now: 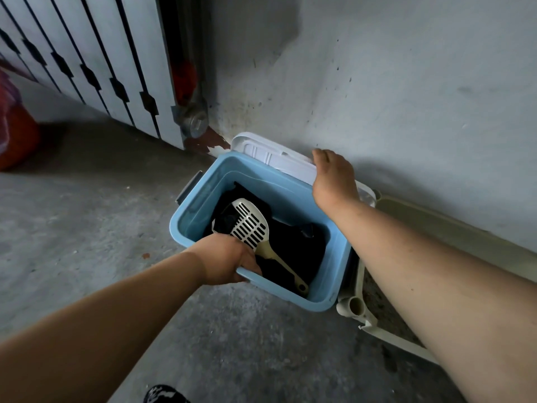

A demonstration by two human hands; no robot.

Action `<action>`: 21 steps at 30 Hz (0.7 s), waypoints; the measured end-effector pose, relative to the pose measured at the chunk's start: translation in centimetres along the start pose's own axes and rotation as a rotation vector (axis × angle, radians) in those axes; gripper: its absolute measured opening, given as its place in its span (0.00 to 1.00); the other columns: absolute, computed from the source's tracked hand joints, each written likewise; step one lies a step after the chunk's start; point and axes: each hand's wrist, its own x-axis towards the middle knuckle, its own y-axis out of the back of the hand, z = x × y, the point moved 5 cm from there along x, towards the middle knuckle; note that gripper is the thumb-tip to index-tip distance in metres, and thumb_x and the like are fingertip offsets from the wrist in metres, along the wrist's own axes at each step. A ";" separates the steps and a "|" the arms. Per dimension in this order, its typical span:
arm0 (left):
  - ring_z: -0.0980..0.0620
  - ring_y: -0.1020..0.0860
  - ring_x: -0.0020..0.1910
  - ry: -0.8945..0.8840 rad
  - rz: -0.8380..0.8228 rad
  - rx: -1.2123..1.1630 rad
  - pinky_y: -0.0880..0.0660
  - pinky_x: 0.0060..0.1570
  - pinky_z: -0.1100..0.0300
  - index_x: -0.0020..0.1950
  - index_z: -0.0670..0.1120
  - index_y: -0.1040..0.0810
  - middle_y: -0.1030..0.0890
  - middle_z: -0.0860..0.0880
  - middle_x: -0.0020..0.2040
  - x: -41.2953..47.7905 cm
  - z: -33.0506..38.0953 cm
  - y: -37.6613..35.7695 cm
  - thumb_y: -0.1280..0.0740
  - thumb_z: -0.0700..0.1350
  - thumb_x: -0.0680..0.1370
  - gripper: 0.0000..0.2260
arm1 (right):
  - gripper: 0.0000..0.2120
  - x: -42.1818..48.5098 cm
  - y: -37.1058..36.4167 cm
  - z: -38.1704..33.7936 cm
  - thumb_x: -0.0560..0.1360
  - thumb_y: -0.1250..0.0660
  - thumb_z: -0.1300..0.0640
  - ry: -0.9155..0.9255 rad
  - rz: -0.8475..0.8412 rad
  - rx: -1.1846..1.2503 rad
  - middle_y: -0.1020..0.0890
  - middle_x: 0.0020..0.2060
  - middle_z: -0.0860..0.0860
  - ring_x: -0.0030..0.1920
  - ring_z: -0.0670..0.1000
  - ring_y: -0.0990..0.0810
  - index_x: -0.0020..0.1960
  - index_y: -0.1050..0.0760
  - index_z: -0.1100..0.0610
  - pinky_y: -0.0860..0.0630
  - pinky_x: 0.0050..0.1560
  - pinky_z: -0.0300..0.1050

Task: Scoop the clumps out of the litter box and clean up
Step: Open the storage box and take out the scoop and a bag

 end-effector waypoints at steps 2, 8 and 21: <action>0.61 0.23 0.53 0.002 0.006 0.003 0.31 0.48 0.67 0.57 0.64 0.21 0.20 0.62 0.54 0.0 -0.1 -0.1 0.34 0.54 0.77 0.10 | 0.27 -0.4 0.2 -0.5 0.64 0.38 0.72 0.048 0.096 0.003 0.24 0.56 0.61 0.55 0.63 0.26 0.63 0.30 0.65 0.32 0.54 0.52; 0.61 0.24 0.52 0.015 0.003 0.039 0.30 0.48 0.66 0.58 0.66 0.23 0.20 0.61 0.54 0.1 -0.2 0.0 0.37 0.55 0.77 0.11 | 0.10 -3.6 0.2 -2.4 0.69 0.38 0.68 0.062 0.112 0.257 0.21 0.46 0.58 0.45 0.59 0.23 0.50 0.25 0.60 0.29 0.42 0.46; 0.56 0.23 0.49 0.094 -0.091 0.071 0.27 0.46 0.61 0.59 0.66 0.23 0.19 0.59 0.50 0.2 0.0 -0.1 0.39 0.51 0.77 0.14 | 0.16 -11.7 -12.3 -5.1 0.80 0.43 0.61 -0.210 -1.050 0.056 0.26 0.65 0.60 0.66 0.59 0.27 0.67 0.29 0.63 0.31 0.63 0.49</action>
